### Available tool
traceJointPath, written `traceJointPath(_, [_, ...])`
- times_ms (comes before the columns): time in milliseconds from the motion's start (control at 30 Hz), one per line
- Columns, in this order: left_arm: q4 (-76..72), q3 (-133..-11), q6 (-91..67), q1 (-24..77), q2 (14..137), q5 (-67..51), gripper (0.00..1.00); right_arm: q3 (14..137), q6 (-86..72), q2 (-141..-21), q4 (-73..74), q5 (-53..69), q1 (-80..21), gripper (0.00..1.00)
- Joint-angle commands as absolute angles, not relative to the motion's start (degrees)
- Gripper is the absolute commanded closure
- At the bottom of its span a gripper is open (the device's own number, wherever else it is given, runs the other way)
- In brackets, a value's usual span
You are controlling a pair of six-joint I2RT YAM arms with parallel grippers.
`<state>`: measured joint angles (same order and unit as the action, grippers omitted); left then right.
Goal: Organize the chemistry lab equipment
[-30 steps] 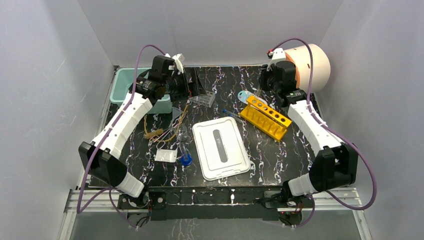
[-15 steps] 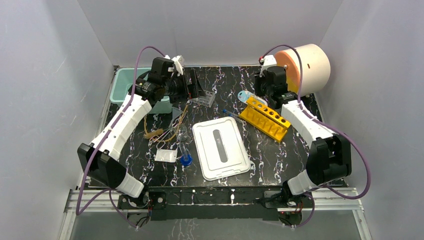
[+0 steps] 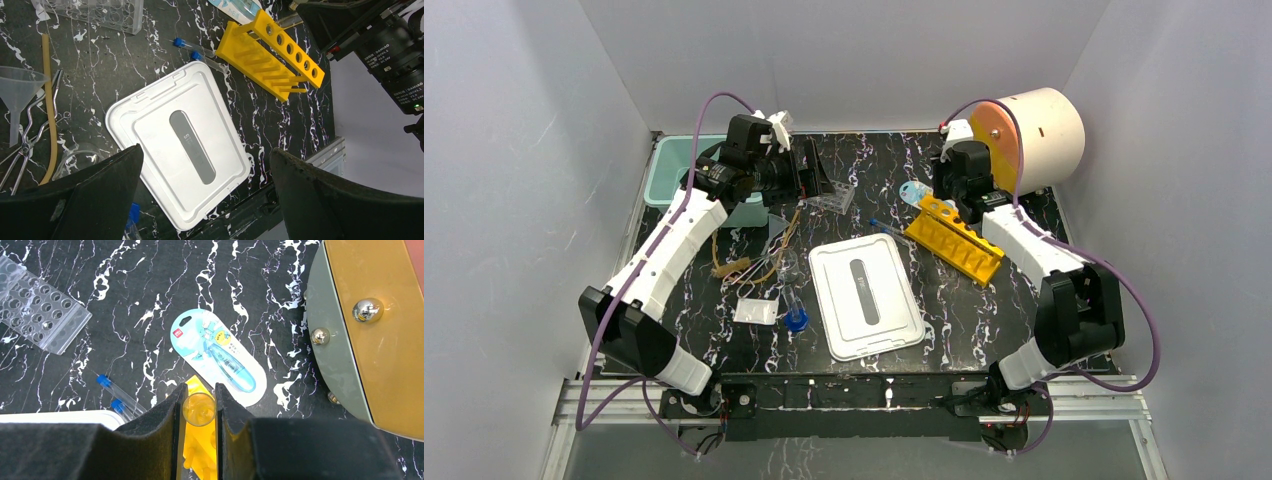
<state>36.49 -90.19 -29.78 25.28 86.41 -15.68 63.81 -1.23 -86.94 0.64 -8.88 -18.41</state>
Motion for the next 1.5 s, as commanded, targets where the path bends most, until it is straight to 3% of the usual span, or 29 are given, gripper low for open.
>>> traceJointPath(0, [37.27,-90.57,-28.93,24.96,83.86,-15.75,0.02,63.14,-1.24,-87.22,-3.81,-10.48,-18.54,0.77])
traceJointPath(700, [36.76,-90.13,-29.18,24.94,84.01,-16.03,0.02,57.25,-0.09,-83.73,-6.82,-25.1,-18.54,0.74])
traceJointPath(867, [36.65,-90.3,-29.27,24.96,84.02,-16.35,0.02,57.77,-1.07,-83.05,-5.04,-24.41,-18.54,0.6])
traceJointPath(1133, [36.85,-90.31,-29.22,24.97,83.63,-15.76,0.02,63.62,-3.43,-80.49,2.53,-21.76,-18.54,0.47])
traceJointPath(1333, [37.6,-90.94,-28.6,24.87,83.5,-14.95,0.02,69.21,-3.88,-77.94,9.19,-22.21,-18.54,0.25])
traceJointPath(1467, [38.2,-90.84,-28.5,24.87,82.99,-14.24,0.02,73.38,-3.91,-76.99,14.83,-22.33,-18.48,0.2])
